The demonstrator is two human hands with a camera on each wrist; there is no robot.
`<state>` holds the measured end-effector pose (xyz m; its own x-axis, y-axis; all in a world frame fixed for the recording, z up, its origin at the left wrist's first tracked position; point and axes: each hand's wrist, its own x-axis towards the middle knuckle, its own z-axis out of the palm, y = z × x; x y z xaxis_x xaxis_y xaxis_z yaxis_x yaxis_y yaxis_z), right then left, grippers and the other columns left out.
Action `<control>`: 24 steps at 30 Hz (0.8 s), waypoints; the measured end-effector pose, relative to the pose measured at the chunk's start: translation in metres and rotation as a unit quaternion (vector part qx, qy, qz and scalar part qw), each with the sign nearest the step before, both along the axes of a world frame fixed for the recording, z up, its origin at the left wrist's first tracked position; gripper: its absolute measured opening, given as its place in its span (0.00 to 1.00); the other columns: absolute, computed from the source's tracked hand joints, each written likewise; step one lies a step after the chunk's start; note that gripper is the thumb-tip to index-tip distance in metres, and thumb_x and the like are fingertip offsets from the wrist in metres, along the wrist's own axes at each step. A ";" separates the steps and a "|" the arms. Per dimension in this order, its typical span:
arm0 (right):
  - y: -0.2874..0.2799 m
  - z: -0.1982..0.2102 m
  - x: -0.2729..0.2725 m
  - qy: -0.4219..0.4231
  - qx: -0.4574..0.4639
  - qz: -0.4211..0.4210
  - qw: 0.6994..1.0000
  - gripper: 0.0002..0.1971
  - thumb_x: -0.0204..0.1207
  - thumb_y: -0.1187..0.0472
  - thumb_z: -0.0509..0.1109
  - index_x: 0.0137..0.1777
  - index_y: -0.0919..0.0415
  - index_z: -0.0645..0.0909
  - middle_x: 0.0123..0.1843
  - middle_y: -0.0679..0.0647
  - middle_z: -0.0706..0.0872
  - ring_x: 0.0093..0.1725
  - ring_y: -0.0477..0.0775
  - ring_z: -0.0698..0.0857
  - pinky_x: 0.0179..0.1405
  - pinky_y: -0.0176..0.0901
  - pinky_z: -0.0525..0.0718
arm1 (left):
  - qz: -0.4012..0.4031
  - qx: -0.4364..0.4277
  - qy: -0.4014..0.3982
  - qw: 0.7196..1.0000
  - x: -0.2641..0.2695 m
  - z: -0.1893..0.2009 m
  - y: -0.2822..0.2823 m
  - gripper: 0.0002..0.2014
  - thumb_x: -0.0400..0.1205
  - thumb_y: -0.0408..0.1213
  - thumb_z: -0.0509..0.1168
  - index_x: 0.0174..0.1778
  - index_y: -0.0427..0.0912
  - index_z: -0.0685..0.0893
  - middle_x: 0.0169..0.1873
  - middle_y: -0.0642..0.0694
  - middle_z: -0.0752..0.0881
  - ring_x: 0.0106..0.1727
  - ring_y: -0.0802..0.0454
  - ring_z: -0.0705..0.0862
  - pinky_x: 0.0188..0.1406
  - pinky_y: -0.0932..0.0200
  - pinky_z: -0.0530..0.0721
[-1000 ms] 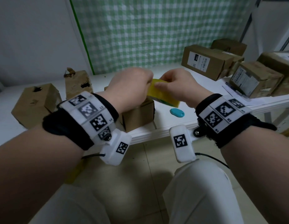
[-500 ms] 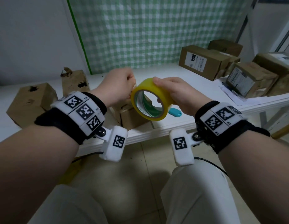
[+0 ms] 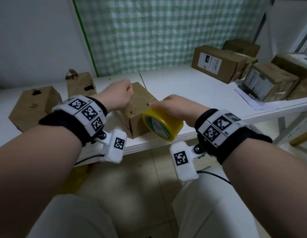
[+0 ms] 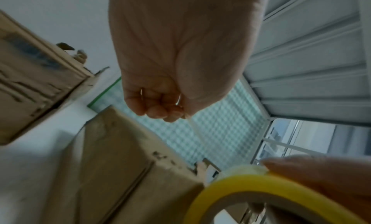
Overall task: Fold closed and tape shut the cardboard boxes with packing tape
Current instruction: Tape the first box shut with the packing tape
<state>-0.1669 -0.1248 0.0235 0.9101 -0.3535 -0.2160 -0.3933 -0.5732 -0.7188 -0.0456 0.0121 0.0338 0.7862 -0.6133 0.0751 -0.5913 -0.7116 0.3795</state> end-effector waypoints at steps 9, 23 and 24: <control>-0.013 -0.007 0.008 -0.087 -0.037 -0.088 0.992 0.25 0.78 0.44 0.66 0.57 0.69 0.83 0.53 0.62 0.84 0.54 0.61 0.82 0.58 0.55 0.82 | 0.059 -0.201 0.241 0.948 0.001 -0.025 -0.017 0.11 0.87 0.35 0.52 0.39 0.43 0.71 0.35 0.42 0.77 0.32 0.50 0.78 0.44 0.50 0.86; -0.009 -0.014 0.019 0.012 -0.100 -0.021 0.995 0.19 0.85 0.50 0.52 0.41 0.63 0.74 0.42 0.58 0.77 0.44 0.57 0.74 0.42 0.42 0.70 | -0.038 0.071 -0.172 0.982 0.025 -0.033 -0.032 0.07 0.87 0.36 0.52 0.49 0.36 0.72 0.39 0.41 0.73 0.40 0.44 0.72 0.36 0.51 0.68; -0.009 -0.015 0.020 0.023 -0.110 -0.019 0.994 0.19 0.85 0.50 0.52 0.41 0.64 0.74 0.41 0.58 0.77 0.43 0.57 0.74 0.43 0.42 0.70 | -0.041 0.071 -0.179 0.980 0.026 -0.033 -0.031 0.08 0.87 0.36 0.52 0.50 0.35 0.72 0.38 0.41 0.73 0.39 0.44 0.72 0.36 0.50 0.68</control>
